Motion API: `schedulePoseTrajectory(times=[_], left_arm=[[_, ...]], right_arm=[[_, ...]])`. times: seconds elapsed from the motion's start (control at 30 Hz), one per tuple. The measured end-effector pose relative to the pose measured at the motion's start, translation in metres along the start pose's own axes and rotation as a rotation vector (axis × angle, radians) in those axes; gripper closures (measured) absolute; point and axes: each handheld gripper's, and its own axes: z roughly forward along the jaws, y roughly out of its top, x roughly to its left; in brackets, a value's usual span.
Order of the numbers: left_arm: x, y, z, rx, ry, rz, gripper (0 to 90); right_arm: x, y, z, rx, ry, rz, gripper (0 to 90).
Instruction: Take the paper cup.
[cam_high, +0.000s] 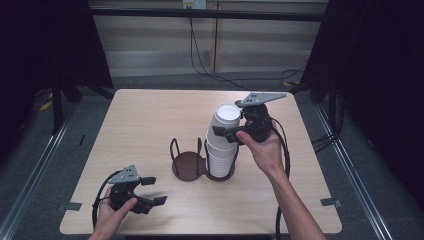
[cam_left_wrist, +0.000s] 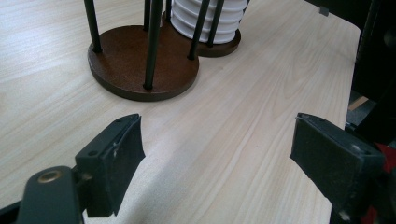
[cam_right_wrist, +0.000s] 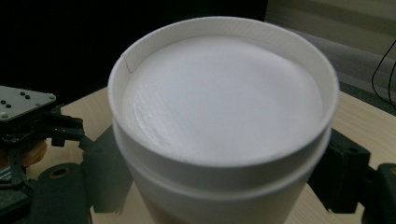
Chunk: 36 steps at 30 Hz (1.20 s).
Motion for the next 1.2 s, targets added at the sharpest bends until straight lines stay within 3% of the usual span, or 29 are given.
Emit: schedulePoseTrajectory(times=[1.2], left_arm=[[0.000, 0.000, 0.001, 0.006, -0.005, -0.006, 16.7]], right_arm=[[0.000, 0.012, -0.022, -0.101, 0.002, 0.000, 20.9]])
